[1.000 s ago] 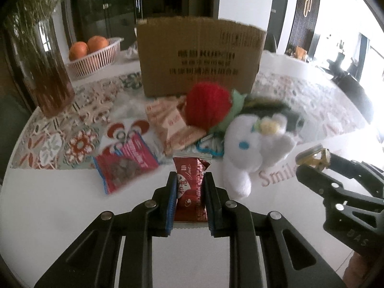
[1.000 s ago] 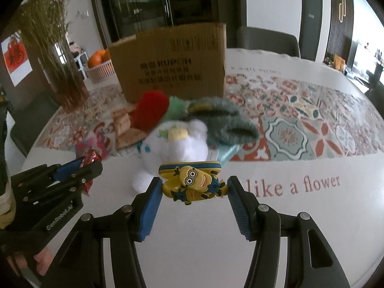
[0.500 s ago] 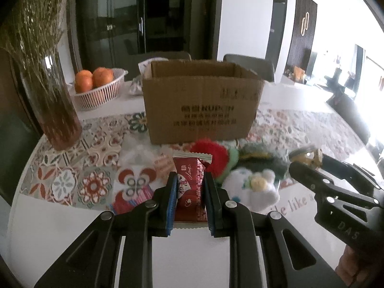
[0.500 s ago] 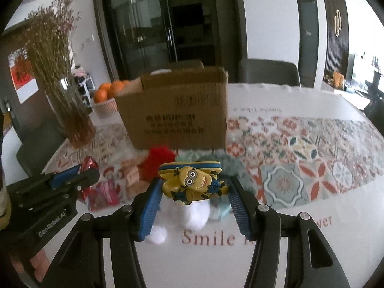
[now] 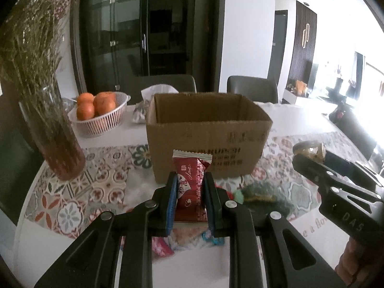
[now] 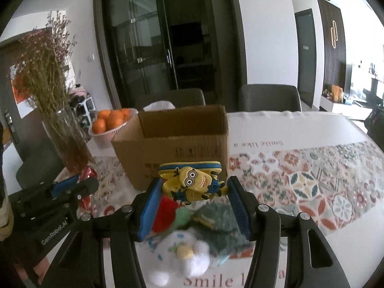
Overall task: Organize soft objects
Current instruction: 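Lift and carry the candy bar and Minion toy over the cardboard box with both grippers, then open both grippers to drop the candy bar and Minion toy into the box, then move the left gripper to the red snack bag while the right gripper approaches the white plush bunny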
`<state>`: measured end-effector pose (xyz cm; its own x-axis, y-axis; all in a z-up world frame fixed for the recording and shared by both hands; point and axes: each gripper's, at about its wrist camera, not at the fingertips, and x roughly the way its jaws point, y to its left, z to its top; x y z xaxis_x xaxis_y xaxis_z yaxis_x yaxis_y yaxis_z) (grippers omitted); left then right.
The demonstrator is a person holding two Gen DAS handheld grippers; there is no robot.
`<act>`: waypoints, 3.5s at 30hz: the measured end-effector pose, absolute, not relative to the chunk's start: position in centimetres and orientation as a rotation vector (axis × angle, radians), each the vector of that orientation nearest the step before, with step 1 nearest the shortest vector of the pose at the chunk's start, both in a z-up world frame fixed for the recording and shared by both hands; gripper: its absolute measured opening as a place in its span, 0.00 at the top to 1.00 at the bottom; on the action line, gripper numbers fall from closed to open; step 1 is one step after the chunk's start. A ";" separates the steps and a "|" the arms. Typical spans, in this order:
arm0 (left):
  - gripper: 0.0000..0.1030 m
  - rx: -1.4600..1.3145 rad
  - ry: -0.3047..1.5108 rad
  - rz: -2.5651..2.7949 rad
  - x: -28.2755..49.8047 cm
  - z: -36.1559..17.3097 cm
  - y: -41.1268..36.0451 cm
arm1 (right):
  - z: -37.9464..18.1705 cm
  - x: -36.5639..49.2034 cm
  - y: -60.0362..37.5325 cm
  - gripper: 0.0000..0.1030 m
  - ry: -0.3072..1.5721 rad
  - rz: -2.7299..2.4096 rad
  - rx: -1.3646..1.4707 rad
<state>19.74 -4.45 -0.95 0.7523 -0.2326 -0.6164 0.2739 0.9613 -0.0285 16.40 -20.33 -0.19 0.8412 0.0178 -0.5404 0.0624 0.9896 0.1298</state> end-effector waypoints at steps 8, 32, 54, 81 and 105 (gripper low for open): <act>0.78 0.067 0.638 -0.268 23.1 0.5 -4.8 | 1.3 19.9 -21.0 0.45 0.545 -0.016 0.160; 0.78 0.107 0.698 -0.285 34.0 2.5 -6.5 | 4.3 31.8 -22.0 0.45 0.630 0.049 0.119; 0.39 0.143 0.769 -0.222 35.3 2.7 -6.1 | 3.5 33.5 -23.0 0.28 0.752 0.013 0.176; 0.32 0.104 0.876 -0.055 25.7 1.5 0.7 | 1.9 26.6 -15.4 0.28 0.864 0.188 0.041; 0.32 0.134 1.029 -0.145 22.8 -4.1 1.4 | -1.9 23.1 -14.9 0.28 0.936 0.146 0.066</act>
